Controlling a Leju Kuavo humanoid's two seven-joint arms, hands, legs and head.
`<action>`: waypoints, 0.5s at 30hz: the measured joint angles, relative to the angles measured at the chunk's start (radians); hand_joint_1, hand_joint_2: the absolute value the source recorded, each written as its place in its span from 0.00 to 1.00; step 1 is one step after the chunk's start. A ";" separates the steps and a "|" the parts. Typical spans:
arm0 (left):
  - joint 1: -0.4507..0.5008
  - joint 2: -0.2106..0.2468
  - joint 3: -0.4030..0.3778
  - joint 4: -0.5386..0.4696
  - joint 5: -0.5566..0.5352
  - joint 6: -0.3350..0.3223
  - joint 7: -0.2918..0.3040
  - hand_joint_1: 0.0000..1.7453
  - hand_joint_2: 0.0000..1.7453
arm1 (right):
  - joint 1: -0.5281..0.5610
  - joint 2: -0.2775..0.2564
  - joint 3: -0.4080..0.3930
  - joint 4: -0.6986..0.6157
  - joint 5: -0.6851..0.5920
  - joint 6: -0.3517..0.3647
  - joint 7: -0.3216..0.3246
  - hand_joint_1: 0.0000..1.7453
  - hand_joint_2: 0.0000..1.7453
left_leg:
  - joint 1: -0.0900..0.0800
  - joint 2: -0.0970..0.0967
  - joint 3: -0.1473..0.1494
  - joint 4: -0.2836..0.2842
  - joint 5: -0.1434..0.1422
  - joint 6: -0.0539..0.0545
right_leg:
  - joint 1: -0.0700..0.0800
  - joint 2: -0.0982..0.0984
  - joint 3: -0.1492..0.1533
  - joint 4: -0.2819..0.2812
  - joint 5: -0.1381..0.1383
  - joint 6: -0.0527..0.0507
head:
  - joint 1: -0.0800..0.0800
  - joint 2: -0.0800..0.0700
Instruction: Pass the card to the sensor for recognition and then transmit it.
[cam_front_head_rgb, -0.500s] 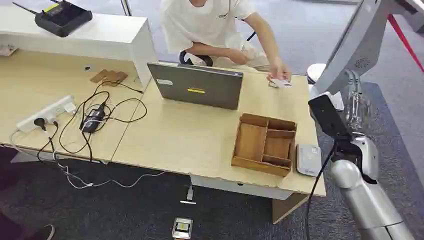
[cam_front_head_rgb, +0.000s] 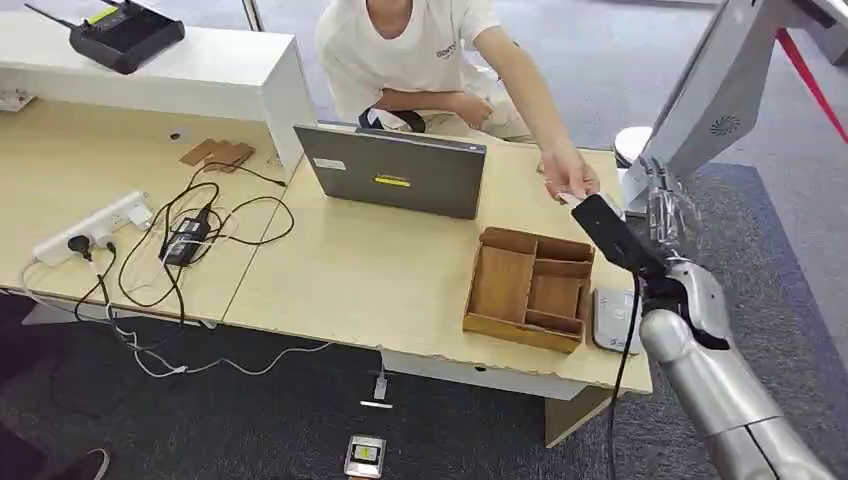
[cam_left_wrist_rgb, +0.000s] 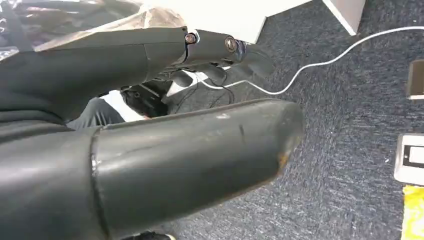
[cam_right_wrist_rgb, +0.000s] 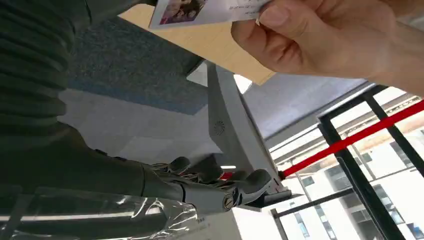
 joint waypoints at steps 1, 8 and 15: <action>0.000 0.000 0.001 0.000 -0.001 0.000 0.000 0.00 0.00 | 0.000 0.001 0.002 0.009 -0.002 -0.001 0.000 0.00 1.00 | 0.000 0.000 0.000 0.000 0.000 0.000 | 0.000 0.000 0.000 0.000 0.000 0.000 | 0.000 0.000; 0.003 0.000 0.017 0.000 -0.021 0.000 0.000 0.00 0.00 | -0.005 0.011 0.025 0.085 -0.012 -0.020 -0.003 0.00 1.00 | 0.000 0.000 0.000 0.000 0.000 0.000 | 0.000 0.000 -0.001 0.000 0.000 0.000 | 0.000 0.000; 0.010 0.000 0.036 0.001 -0.041 0.000 -0.005 0.00 0.00 | -0.006 0.016 0.034 0.115 -0.030 -0.072 -0.016 0.01 1.00 | 0.000 0.000 0.000 0.000 0.000 0.000 | 0.000 0.000 -0.001 0.000 0.000 0.000 | 0.000 0.000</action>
